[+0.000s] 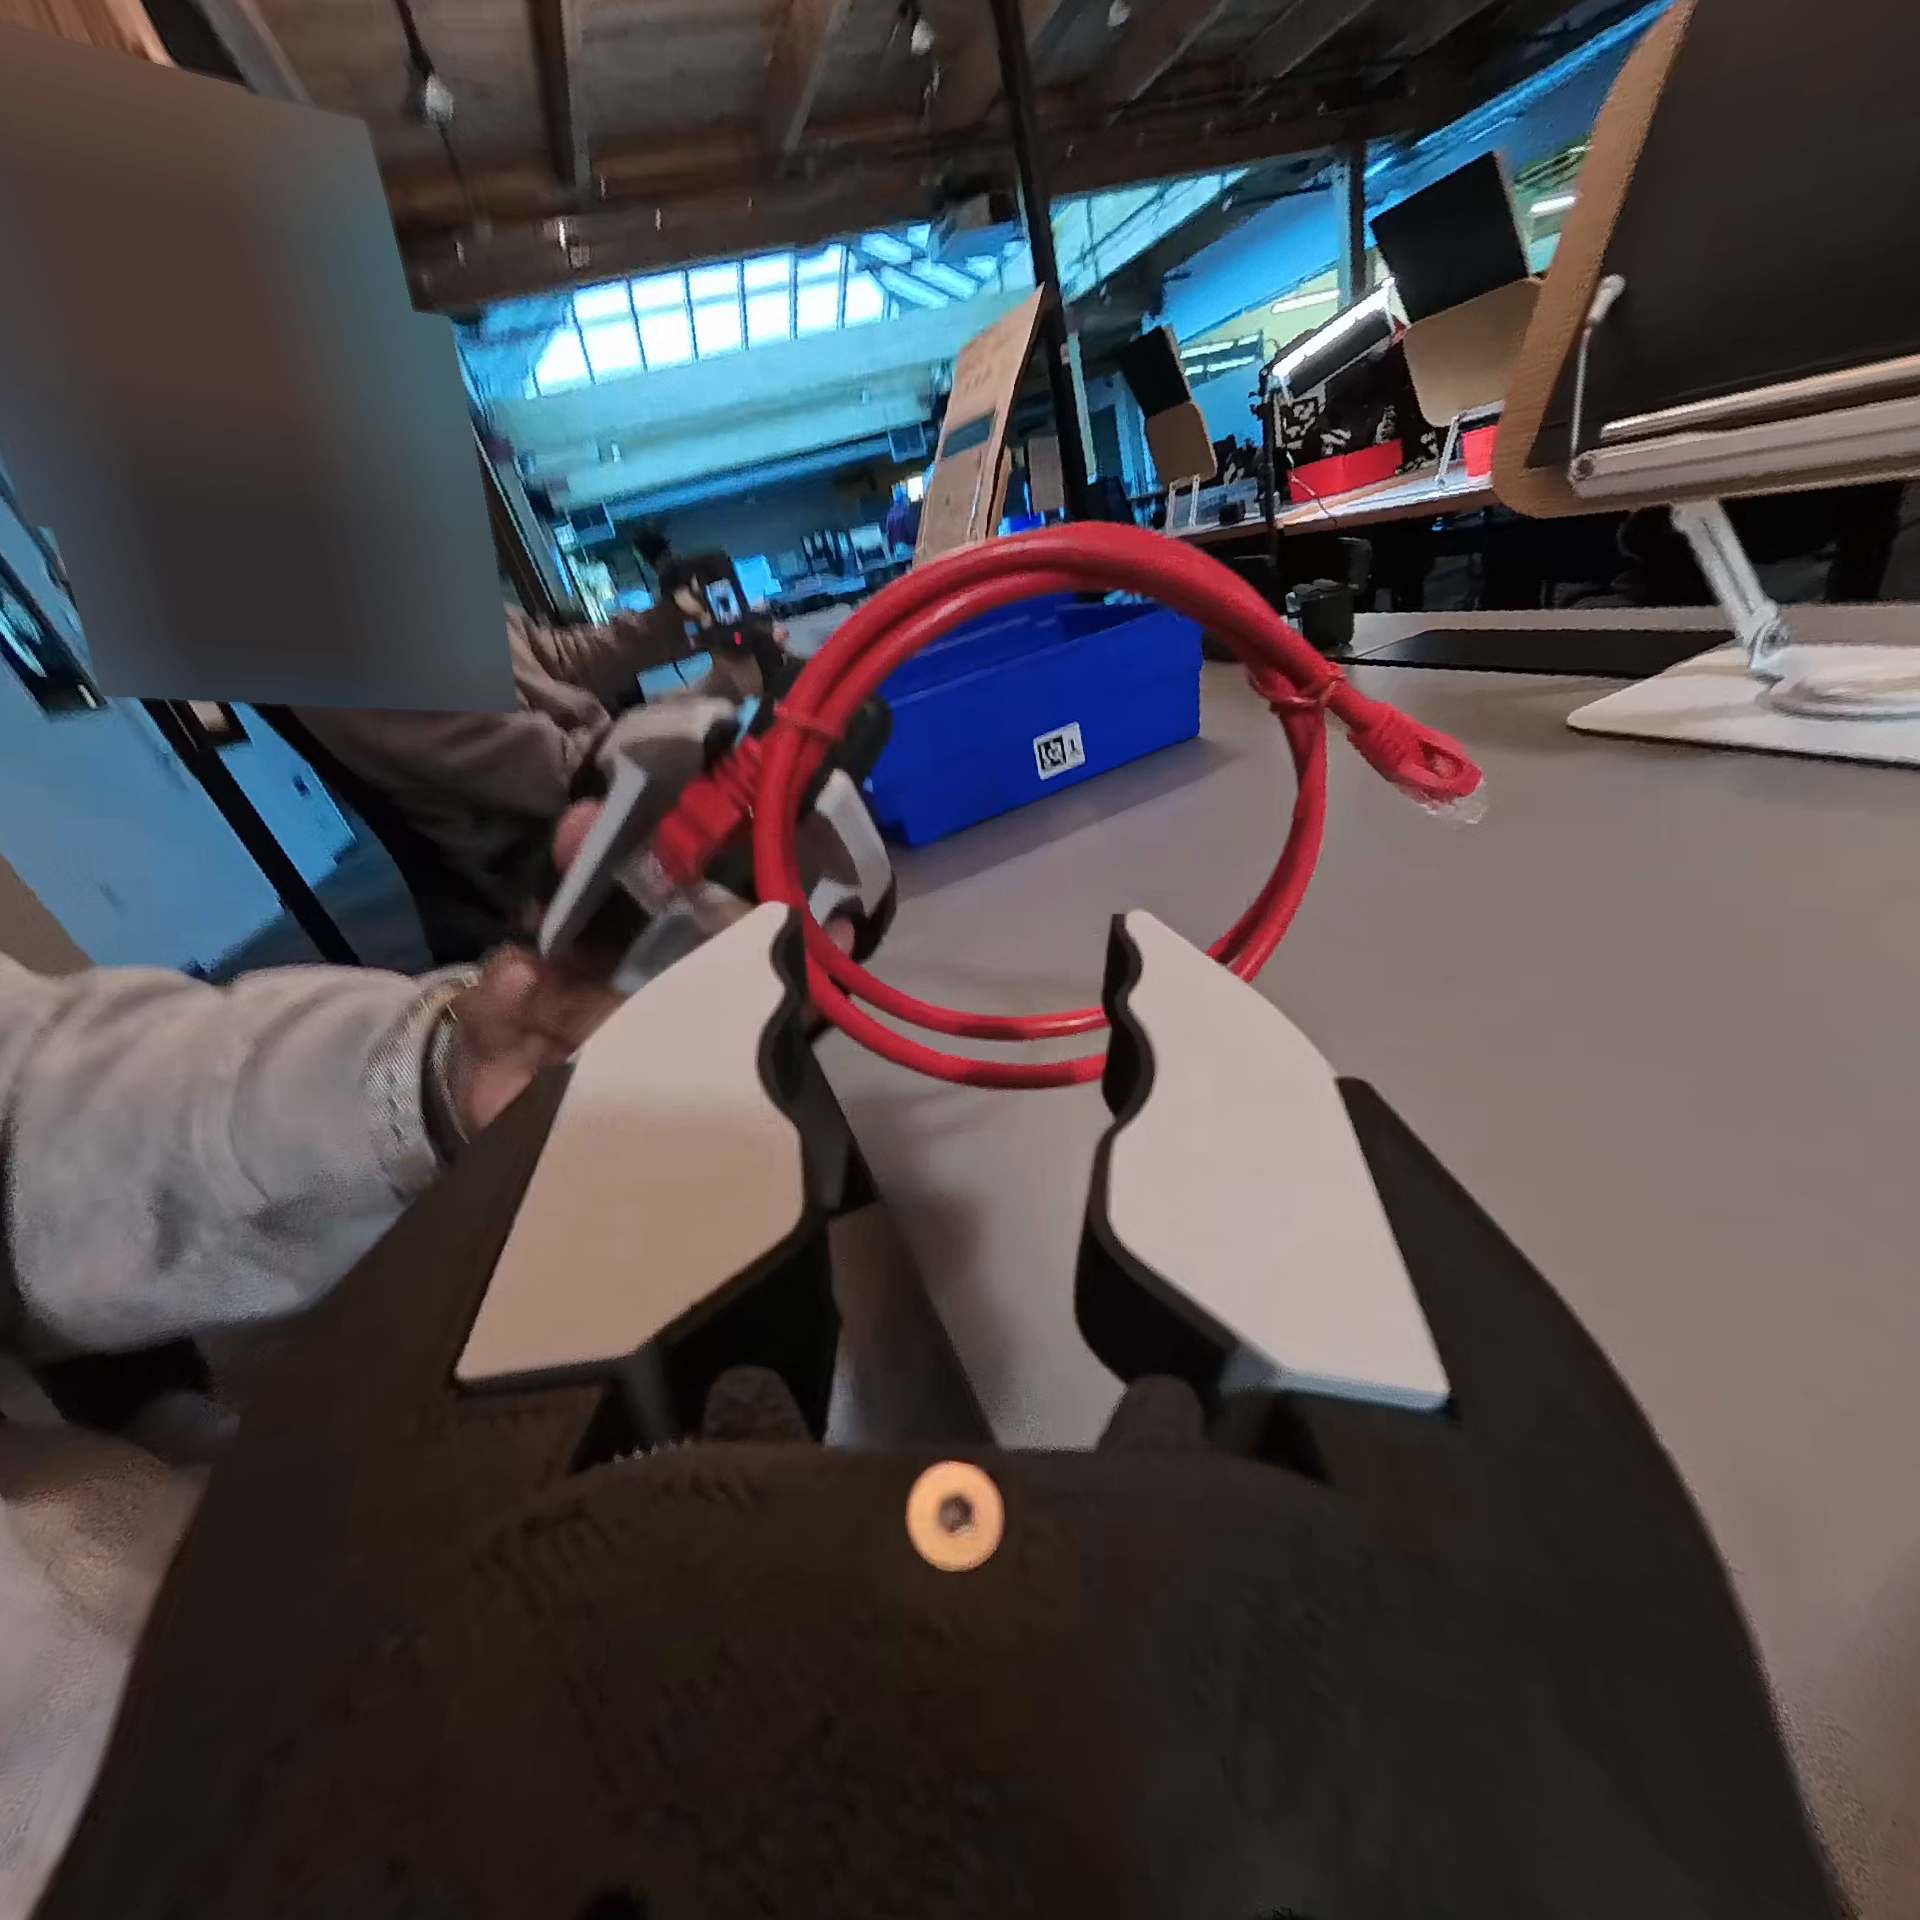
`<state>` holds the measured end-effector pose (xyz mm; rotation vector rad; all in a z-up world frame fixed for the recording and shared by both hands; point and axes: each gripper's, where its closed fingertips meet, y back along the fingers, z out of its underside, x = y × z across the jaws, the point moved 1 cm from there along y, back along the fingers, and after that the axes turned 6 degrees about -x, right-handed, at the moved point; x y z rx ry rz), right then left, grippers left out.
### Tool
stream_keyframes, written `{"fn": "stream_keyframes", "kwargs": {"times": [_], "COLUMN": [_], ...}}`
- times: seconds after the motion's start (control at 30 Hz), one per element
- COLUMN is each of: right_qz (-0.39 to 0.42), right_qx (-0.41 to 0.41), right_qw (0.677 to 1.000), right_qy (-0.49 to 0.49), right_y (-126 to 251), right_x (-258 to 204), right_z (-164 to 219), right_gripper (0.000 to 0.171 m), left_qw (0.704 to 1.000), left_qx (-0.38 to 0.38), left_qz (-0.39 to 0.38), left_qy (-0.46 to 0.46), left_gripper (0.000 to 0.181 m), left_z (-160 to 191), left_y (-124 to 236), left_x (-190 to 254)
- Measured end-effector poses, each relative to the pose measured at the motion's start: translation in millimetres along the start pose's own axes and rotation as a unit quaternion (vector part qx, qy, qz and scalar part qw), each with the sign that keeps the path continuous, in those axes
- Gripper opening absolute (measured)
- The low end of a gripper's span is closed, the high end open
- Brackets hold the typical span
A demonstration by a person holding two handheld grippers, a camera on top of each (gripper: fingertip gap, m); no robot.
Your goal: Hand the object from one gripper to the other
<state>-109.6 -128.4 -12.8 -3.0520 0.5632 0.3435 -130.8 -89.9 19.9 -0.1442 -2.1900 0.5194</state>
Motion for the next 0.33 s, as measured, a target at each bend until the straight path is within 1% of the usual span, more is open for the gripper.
{"fn": "stream_keyframes", "kwargs": {"times": [0.13,0.23,0.33], "right_qz": [0.029,0.049,0.060], "right_qx": [-0.061,-0.107,-0.146], "right_qw": [0.991,0.979,0.960], "right_qy": [0.118,0.168,0.233], "right_y": [-3,-7,-11], "right_x": [2,3,0], "right_z": [15,28,41], "right_gripper": [0.054,0.052,0.052], "left_qw": [0.999,0.997,0.995], "left_qx": [0.009,0.007,-0.003], "left_qz": [0.034,0.050,0.067], "left_qy": [0.039,0.058,0.071], "left_gripper": [0.019,0.018,0.019], "left_z": [-3,-3,-2], "left_y": [5,6,5], "left_x": [4,5,9]}}
